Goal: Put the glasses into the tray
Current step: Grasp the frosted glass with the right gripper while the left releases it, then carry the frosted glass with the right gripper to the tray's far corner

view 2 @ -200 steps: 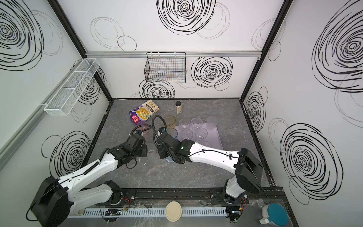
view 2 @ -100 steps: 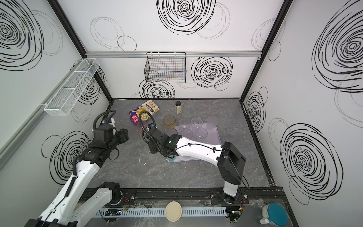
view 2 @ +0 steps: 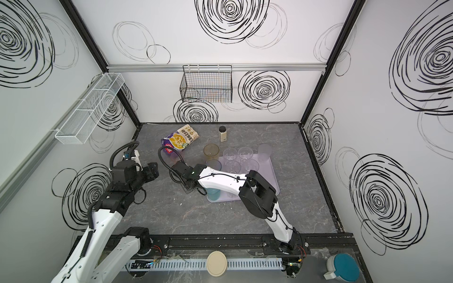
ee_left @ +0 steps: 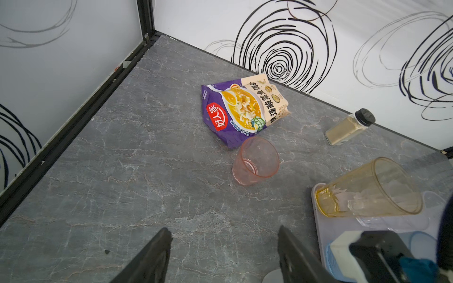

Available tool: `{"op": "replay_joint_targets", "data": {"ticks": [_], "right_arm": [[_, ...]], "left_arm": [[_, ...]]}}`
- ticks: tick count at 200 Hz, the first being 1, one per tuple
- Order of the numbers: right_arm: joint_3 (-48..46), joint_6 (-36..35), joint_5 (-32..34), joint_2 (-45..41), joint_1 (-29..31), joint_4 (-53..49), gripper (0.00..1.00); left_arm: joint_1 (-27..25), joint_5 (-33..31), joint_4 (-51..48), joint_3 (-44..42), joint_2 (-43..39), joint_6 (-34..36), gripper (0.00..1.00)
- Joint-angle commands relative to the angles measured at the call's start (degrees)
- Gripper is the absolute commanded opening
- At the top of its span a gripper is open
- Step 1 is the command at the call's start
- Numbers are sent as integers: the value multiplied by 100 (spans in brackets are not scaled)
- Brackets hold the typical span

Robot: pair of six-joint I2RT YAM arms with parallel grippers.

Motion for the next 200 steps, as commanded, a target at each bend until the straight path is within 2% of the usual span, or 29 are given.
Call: {"op": "replay_joint_targets", "data": {"ticks": [1, 14, 40, 54, 85, 129, 151, 171, 200], "right_arm": [[194, -54, 163, 143, -58, -239, 39], [196, -29, 145, 171, -84, -194, 33], [367, -11, 159, 31, -67, -246, 13], [561, 3, 151, -165, -52, -384, 7], [815, 52, -59, -823, -46, -489, 4], [734, -93, 603, -1869, -369, -528, 4], [343, -190, 846, -2492, -885, -588, 4], [-268, -261, 1127, -3109, -1567, -597, 3], [-1294, -289, 1135, -3899, -2990, -621, 3]], "left_arm": [[-24, 0, 230, -75, -70, 66, 72], [-33, -18, 238, -75, -66, 77, 72], [-51, -67, 217, -32, -53, 109, 72], [-46, -2, 135, 106, -19, 159, 72], [-242, 254, -370, 1216, 340, 324, 73], [-857, -488, -463, 2146, 429, 620, 73], [-1417, -943, -253, 1997, 424, 767, 73], [-2181, -980, 328, 1528, 348, 943, 73], [-3355, -1356, 1414, 670, 366, 1155, 74]]}}
